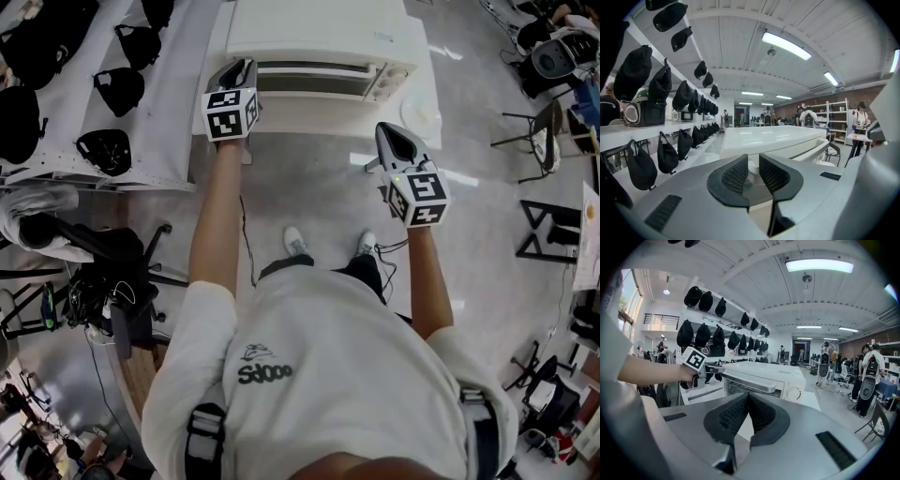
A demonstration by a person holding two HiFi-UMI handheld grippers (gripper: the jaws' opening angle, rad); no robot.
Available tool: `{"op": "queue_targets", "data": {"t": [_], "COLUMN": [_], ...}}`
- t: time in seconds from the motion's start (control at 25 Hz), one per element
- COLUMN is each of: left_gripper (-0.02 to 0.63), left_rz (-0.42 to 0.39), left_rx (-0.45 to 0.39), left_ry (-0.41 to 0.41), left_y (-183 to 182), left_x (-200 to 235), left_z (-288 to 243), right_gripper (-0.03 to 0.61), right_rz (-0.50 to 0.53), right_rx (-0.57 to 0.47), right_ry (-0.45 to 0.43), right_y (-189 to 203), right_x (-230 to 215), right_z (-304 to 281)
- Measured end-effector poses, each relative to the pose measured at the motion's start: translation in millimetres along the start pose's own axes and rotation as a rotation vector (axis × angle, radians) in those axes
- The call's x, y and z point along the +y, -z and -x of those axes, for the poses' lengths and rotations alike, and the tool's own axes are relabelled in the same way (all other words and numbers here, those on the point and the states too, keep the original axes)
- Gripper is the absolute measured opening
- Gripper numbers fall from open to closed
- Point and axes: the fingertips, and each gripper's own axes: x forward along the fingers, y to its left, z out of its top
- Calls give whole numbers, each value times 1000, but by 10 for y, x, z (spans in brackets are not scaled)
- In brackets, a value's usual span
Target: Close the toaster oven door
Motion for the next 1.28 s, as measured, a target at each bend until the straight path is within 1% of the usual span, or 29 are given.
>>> {"op": "queue_targets", "data": {"t": [0.16,0.36,0.48,0.56,0.76,1.0,1.08,1.2,1.28], "left_gripper": [84,84,59,40,21,18,18,18,18], "left_rz": [0,-19,-45,-74,-139,-212,-217,-228,-239], "left_rx": [20,30,16,-6,-92,-186,-198,-189,-199], "left_ry": [11,91,130,144,117,76,51,-11,-42], "left_y": [3,-85,-224,-383,-872,-1395,-1497,-1604,-1690], "left_x": [-98,-474,-762,-931,-1245,-1581,-1616,-1599,-1604], "left_z": [127,353,524,641,914,1178,1230,1301,1371], "right_gripper": [9,9,9,9,9,9,9,9,9], "right_rz": [10,33,50,72,155,177,189,216,239], "right_rx": [-28,-27,-62,-88,-160,-215,-223,-242,-260], "right_ry": [4,-20,-40,-60,-102,-123,-135,-166,-190], "right_y": [-117,-257,-432,-579,-954,-1343,-1431,-1574,-1679], "right_x": [-130,-341,-474,-545,-734,-960,-976,-944,-912], "right_z": [116,242,335,376,470,556,538,504,498]}}
